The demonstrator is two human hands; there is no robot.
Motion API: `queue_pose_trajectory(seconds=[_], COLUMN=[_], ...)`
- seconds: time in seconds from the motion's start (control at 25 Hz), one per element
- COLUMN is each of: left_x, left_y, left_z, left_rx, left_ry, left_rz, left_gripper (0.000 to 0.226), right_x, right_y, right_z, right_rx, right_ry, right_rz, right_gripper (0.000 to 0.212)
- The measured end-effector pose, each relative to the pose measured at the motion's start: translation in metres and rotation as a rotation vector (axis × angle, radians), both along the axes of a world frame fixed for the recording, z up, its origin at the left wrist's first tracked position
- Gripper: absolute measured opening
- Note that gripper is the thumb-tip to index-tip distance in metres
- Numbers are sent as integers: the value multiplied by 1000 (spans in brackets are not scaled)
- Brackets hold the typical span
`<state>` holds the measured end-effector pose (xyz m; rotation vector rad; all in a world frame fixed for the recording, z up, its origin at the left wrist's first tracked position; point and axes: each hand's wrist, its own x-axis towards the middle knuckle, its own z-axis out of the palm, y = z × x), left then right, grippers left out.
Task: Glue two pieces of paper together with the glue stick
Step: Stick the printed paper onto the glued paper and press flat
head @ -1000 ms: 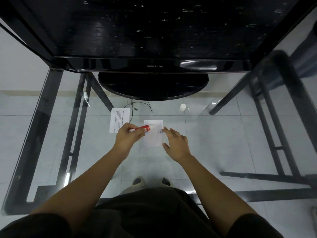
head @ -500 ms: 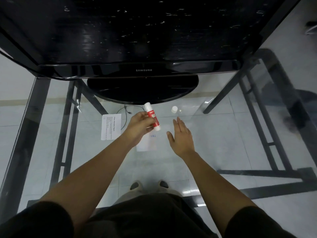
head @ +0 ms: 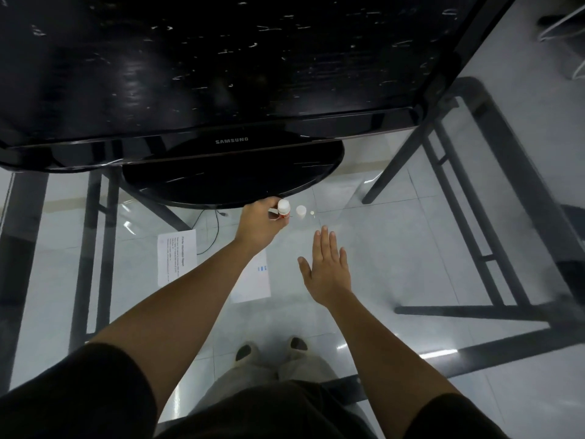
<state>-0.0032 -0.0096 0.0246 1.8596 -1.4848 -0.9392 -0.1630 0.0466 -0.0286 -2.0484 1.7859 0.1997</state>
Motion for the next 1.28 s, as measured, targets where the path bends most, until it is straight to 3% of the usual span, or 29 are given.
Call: queue_pose_trajectory(seconds=[0.28, 0.52, 0.6, 0.84, 1.28], left_x=[-3, 6, 19, 79, 142], left_y=[-7, 0, 12, 77, 145], left_z=[-9, -10, -9, -17, -33], left_rx=[-31, 66, 47, -4, 117], left_ry=[-70, -37, -57, -289, -455], left_rz=[-1, -23, -6, 93, 143], left_gripper=[36, 60, 56, 41, 38], right_x=[1, -1, 0, 42, 109], right_y=[0, -3, -3, 19, 51], right_z=[-4, -3, -2, 11, 21], right_rx=[-10, -3, -15, -154, -24], right_ry=[21, 29, 18, -254, -518], right_rz=[0, 15, -1, -64, -415], right_gripper=[70, 70, 67, 54, 69])
